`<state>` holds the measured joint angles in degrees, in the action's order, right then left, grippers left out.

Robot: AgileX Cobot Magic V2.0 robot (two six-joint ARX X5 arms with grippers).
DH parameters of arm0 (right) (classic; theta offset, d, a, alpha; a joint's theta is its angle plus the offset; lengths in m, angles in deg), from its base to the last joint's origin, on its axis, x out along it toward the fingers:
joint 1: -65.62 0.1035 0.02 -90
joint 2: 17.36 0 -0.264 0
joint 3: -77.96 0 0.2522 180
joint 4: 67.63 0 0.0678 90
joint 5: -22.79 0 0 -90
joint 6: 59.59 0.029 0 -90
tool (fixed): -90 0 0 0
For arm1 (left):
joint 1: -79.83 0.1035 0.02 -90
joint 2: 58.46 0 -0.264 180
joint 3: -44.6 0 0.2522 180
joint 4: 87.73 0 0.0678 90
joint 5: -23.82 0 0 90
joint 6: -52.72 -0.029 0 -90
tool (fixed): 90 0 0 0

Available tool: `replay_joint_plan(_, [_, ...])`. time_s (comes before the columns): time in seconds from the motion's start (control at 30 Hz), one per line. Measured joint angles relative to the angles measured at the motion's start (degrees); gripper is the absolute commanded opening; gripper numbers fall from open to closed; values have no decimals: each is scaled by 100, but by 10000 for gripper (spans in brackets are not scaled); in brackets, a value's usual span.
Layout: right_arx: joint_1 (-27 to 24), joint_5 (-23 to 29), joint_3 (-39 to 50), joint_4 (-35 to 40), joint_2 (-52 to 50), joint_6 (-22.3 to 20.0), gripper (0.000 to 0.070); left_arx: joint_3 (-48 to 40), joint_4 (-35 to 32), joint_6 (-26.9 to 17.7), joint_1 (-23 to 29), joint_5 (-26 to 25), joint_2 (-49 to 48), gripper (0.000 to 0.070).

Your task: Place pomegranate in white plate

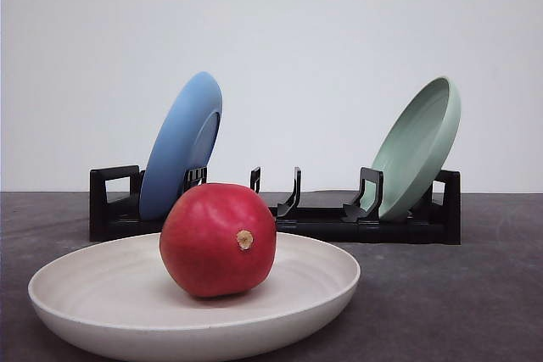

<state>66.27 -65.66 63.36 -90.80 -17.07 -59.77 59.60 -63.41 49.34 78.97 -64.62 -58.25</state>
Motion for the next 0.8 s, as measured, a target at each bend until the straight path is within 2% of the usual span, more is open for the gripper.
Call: replay_joint_plan(0.8, [0,0,0,0,0,0,15,0,0,2,0,0,0,0])
